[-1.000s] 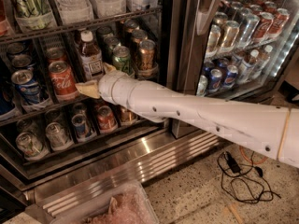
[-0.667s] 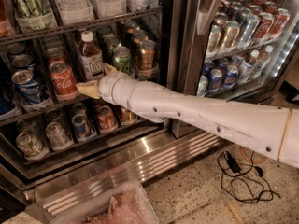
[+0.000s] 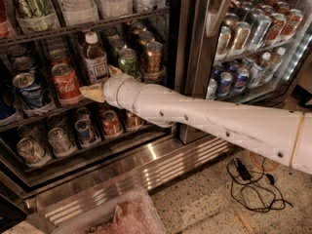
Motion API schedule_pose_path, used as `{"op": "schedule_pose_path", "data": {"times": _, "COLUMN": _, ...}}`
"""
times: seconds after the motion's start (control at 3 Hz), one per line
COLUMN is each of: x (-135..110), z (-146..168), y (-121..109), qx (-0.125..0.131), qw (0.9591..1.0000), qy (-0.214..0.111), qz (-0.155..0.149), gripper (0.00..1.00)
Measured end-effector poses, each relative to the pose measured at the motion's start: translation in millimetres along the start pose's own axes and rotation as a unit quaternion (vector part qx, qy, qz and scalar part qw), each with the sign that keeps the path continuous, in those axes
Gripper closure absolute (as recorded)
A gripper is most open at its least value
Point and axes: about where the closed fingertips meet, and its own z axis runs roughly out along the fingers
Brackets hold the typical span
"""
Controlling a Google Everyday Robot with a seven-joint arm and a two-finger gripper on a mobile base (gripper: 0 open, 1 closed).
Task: Pick blue plastic bottle from middle shelf of fridge
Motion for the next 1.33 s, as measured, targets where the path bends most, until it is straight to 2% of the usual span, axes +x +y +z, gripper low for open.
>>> {"op": "schedule_pose_path", "data": {"times": 1.0, "x": -4.9, "z": -5.4, "y": 0.9, "qx": 0.007, "qw": 0.9998, "qy": 0.011, "qz": -0.016, "gripper": 0.27}}
{"op": "schedule_pose_path", "data": {"times": 1.33, "x": -7.1, "z": -6.1, "y": -6.5, "qx": 0.014, "qw": 0.9996, "qy": 0.012, "qz": -0.020, "gripper": 0.29}}
